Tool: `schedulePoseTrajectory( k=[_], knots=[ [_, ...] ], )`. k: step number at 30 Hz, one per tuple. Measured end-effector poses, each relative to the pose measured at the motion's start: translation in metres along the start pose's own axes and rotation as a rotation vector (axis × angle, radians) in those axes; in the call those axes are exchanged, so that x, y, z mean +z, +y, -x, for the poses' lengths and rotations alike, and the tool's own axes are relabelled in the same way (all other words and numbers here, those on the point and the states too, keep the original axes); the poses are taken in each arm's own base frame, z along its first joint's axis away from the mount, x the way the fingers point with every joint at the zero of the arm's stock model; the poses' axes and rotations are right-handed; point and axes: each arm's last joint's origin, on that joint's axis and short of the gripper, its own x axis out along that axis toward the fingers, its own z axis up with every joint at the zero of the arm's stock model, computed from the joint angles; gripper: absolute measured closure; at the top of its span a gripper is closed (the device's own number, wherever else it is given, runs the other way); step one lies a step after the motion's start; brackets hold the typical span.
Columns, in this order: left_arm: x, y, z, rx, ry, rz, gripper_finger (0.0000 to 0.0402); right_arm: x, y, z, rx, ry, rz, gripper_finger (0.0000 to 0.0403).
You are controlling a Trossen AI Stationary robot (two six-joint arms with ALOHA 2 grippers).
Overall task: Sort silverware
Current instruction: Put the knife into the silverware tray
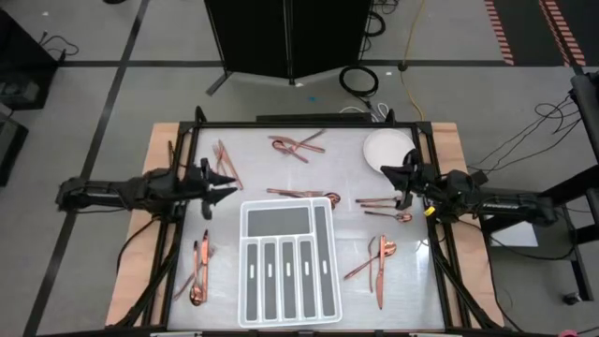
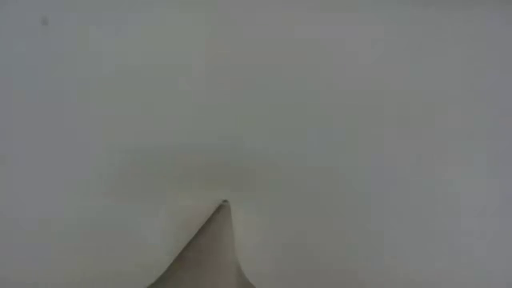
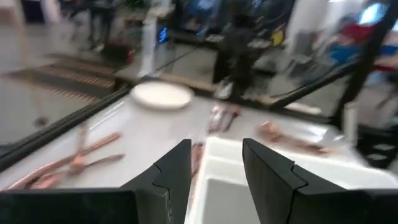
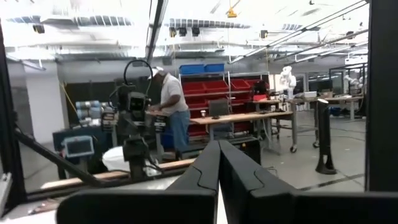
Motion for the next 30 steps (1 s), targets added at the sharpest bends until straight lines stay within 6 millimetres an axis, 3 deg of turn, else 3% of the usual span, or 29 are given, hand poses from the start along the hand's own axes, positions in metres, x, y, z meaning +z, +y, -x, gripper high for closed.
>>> schedulePoseTrajectory(
  k=[5, 10, 17, 20, 25, 30],
  knots=[
    [0.019, -0.005, -0.017, 0.02, 0.27, -0.027, 0.0256, -0.006, 0.0, -0.004, -0.006, 0.046, -0.101, 0.0403],
    [0.039, -0.017, -0.029, 0.008, 0.541, 0.061, 0.0256, -0.014, 0.001, -0.008, -0.012, 0.117, -0.184, 0.0403],
    [0.06, -0.045, -0.049, 0.009, 0.752, 0.169, 0.0256, -0.022, 0.004, -0.013, 0.044, 0.18, -0.202, 0.0403],
    [0.062, -0.055, -0.049, 0.071, 0.874, 0.285, 0.0256, -0.019, 0.007, -0.015, 0.091, 0.157, -0.211, 0.0403],
    [0.054, -0.067, -0.041, 0.253, 1.038, 0.636, 0.0256, -0.008, 0.014, -0.026, 0.125, 0.19, -0.177, 0.0403],
    [0.04, -0.087, -0.034, 0.415, 1.137, 0.803, 0.0256, 0.0, 0.024, -0.043, 0.163, 0.266, -0.123, 0.0403]
  ],
)
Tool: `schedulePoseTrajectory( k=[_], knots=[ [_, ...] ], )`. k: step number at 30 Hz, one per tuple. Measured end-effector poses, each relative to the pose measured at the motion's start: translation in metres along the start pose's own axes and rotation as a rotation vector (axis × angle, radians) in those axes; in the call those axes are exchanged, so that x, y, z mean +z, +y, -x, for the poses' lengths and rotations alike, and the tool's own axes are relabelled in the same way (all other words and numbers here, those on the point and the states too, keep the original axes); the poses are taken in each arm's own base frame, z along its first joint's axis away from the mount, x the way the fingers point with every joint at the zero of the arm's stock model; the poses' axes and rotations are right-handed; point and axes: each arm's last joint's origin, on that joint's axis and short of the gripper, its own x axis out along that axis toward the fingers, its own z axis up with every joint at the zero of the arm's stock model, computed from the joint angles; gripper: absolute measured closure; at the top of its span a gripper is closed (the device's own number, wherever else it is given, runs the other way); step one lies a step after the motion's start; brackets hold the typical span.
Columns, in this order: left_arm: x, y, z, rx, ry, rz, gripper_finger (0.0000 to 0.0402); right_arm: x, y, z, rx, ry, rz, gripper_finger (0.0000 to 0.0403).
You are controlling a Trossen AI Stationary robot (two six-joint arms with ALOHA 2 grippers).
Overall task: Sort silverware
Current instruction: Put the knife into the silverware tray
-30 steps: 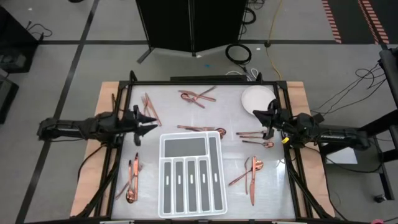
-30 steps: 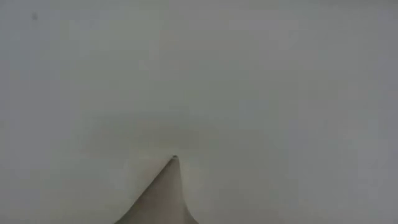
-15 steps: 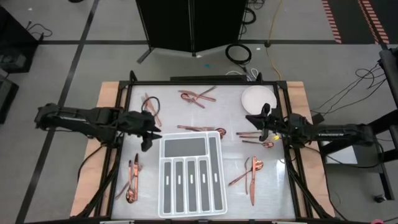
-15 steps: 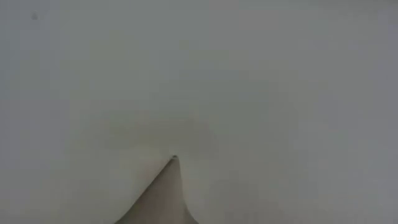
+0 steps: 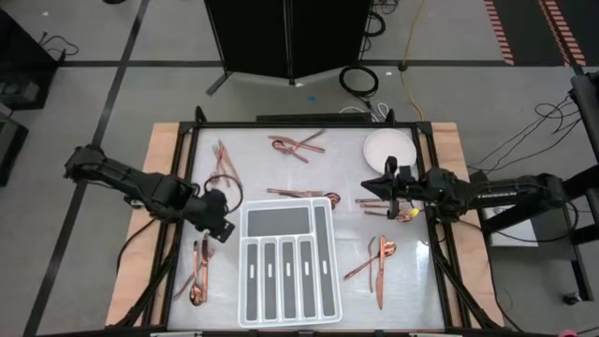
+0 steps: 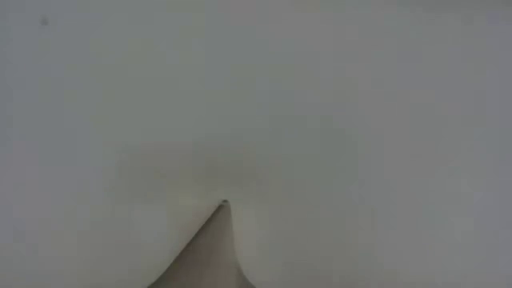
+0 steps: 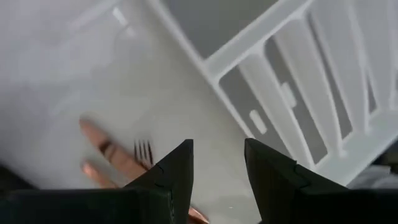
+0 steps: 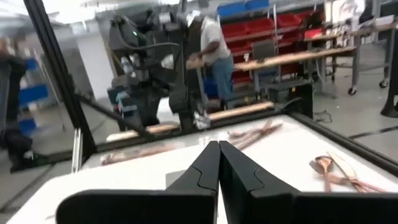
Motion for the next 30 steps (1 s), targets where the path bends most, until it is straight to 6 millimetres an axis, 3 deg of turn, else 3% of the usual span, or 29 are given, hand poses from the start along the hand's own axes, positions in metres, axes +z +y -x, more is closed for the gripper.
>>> schedulePoseTrajectory(
  k=[11, 17, 23, 30],
  knots=[
    [-0.05, -0.021, -0.051, 0.215, 0.115, 0.228, 0.0256, -0.005, 0.013, -0.031, 0.037, 0.197, 0.111, 0.0403],
    [-0.075, -0.042, -0.078, 0.143, 0.184, 0.258, 0.0256, -0.014, 0.013, -0.038, 0.032, 0.255, 0.12, 0.0403],
    [-0.093, -0.041, -0.099, 0.226, 0.175, 0.301, 0.0256, -0.02, 0.011, -0.041, 0.025, 0.292, 0.127, 0.0403],
    [-0.105, -0.036, -0.11, 0.298, 0.165, 0.314, 0.0256, -0.022, 0.011, -0.041, 0.021, 0.305, 0.126, 0.0403]
  ],
)
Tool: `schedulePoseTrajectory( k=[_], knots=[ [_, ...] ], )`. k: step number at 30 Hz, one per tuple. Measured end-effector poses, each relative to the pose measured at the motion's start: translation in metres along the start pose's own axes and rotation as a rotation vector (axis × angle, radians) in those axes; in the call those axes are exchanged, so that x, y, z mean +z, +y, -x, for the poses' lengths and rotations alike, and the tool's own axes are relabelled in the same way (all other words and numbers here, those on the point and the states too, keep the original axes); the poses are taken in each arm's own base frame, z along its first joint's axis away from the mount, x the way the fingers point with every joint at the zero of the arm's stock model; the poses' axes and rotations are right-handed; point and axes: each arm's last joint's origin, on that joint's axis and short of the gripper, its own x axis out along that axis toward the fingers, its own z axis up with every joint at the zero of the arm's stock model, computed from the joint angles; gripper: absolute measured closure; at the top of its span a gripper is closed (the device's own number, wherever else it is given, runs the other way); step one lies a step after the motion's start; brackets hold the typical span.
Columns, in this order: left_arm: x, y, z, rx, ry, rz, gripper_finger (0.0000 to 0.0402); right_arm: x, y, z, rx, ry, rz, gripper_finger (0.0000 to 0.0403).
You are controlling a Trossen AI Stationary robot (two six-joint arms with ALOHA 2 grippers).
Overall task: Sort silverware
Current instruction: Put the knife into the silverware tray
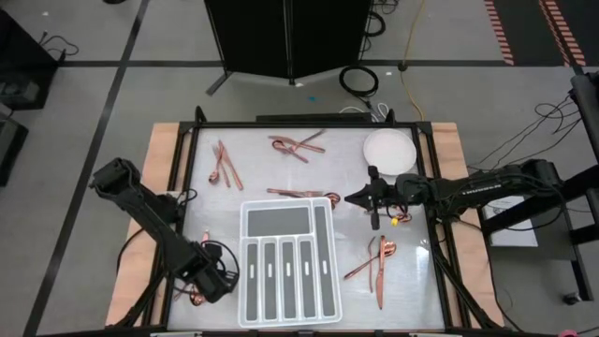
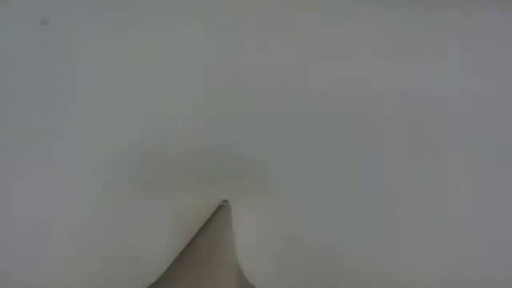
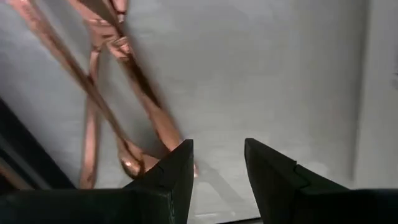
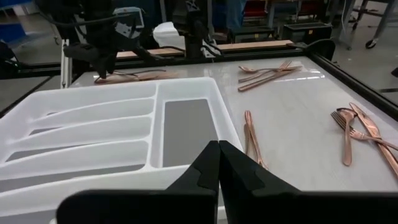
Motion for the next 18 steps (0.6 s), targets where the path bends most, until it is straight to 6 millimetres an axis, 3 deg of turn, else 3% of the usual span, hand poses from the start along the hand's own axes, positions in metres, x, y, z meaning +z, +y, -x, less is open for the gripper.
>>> schedulePoseTrajectory(
  k=[18],
  knots=[
    [0.009, 0.015, -0.01, 0.101, -0.061, 0.061, 0.0256, -0.001, 0.0, 0.0, -0.002, 0.013, 0.0, 0.0403]
  ],
)
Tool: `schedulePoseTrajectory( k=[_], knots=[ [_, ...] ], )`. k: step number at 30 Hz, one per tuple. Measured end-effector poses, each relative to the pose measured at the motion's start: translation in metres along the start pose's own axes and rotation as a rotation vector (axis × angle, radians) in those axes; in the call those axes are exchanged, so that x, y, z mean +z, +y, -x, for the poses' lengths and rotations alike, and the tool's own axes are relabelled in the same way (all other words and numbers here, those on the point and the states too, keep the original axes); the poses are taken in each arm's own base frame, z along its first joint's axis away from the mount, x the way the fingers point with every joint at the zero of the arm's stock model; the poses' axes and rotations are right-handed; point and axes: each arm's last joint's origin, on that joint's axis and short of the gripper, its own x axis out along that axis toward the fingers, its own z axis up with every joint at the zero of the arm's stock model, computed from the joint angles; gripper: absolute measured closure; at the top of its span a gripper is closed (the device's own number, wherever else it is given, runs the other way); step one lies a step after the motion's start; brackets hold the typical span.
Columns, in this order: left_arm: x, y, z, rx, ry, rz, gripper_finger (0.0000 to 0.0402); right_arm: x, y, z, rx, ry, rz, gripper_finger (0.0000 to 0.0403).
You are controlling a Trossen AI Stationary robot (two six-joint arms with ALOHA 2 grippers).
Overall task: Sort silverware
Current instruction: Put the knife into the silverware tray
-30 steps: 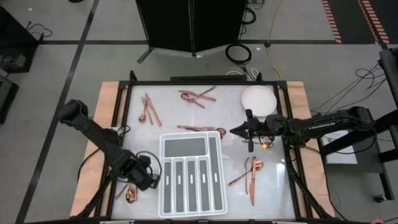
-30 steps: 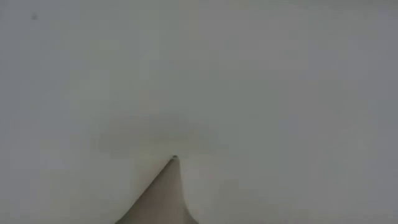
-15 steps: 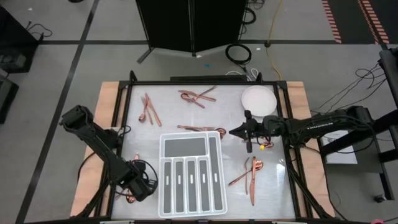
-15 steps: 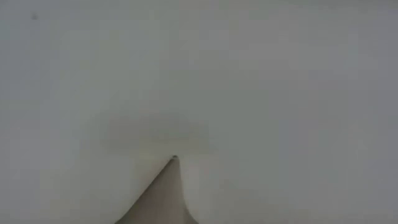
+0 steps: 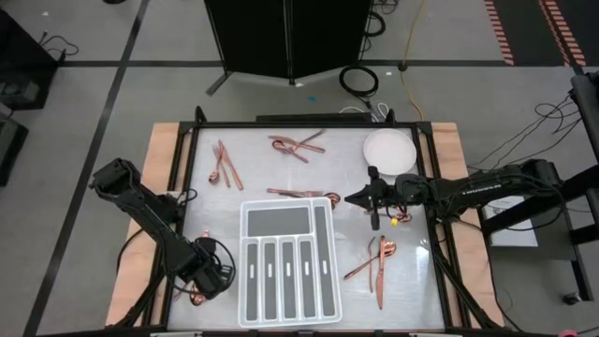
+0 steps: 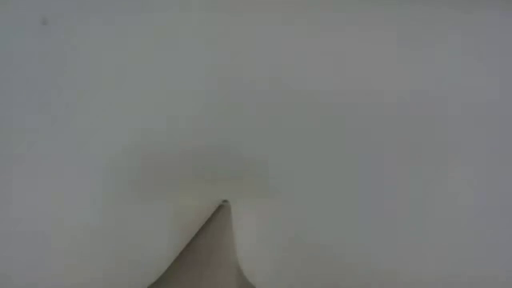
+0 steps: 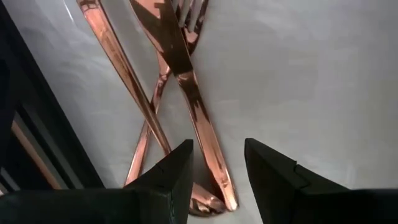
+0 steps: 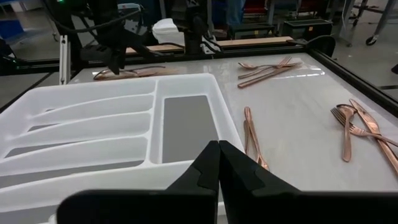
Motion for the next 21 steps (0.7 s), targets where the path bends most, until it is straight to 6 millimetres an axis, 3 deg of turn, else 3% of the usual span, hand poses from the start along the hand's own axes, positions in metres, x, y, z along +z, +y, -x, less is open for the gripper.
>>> schedulePoseTrajectory(
  k=[21],
  knots=[
    [0.004, -0.003, -0.016, -0.027, -0.045, 0.023, 0.0256, -0.003, 0.0, 0.0, -0.004, 0.034, 0.02, 0.0403]
  ],
)
